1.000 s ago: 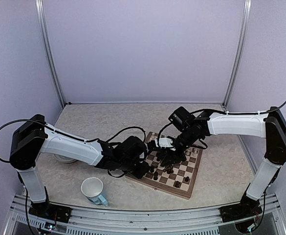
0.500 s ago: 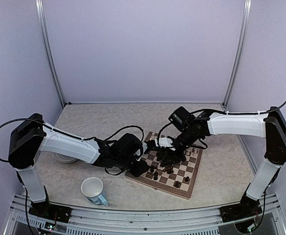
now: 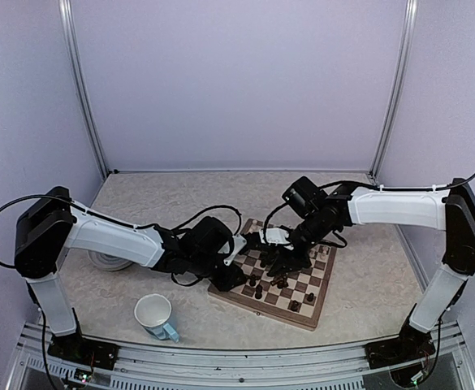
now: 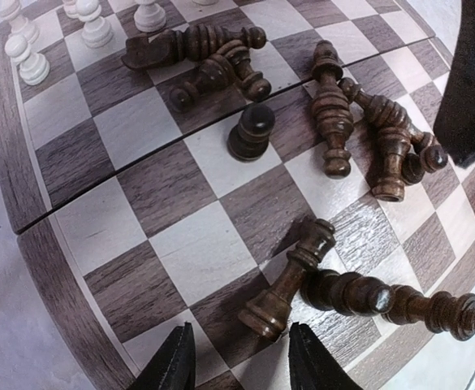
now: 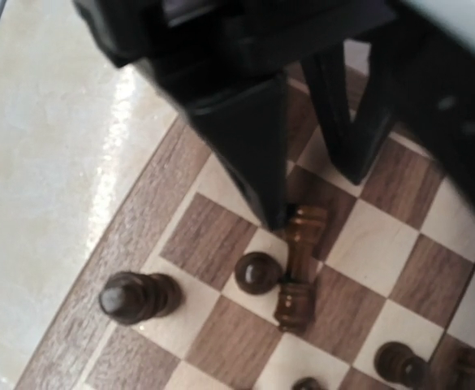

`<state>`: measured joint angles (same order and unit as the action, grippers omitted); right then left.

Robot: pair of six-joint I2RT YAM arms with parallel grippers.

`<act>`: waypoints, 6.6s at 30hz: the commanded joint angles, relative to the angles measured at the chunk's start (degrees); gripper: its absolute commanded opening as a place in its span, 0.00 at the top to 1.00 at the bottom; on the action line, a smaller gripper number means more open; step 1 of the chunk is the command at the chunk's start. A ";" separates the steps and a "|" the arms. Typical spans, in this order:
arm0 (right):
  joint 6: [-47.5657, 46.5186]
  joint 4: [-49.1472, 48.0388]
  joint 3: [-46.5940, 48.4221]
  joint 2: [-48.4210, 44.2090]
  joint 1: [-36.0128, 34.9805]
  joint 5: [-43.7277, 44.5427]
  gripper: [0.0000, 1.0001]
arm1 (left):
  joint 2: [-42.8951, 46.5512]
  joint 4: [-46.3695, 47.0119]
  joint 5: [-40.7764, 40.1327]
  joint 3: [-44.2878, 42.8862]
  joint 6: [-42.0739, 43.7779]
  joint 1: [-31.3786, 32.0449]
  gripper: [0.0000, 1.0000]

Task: Set up the chess pieces on the board
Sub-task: Pick up the king from the chessboard, then pick up the bishop from the chessboard, then place the bishop on f8, then pass from the left arm to the right

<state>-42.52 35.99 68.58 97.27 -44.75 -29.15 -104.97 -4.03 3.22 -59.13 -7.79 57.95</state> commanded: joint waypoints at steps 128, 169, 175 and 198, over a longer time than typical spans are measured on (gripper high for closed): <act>-6.90 6.11 12.14 14.38 -6.93 -2.31 0.76 | 24.49 13.96 4.03 18.53 -8.12 -14.01 0.91; 31.10 -13.43 14.08 2.94 9.60 -35.31 0.49 | 19.97 31.13 11.45 11.00 -8.21 -6.12 0.90; 30.97 -13.90 13.02 2.47 9.51 -39.09 0.53 | 18.15 31.30 11.30 9.16 -8.38 -5.23 0.90; 28.73 -13.67 12.04 2.62 9.07 -36.55 0.97 | 17.42 31.99 9.27 9.65 -9.19 -5.07 0.80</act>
<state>-12.64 22.33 80.51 100.33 -35.11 -66.35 -86.74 26.57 14.33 -48.58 -16.53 52.62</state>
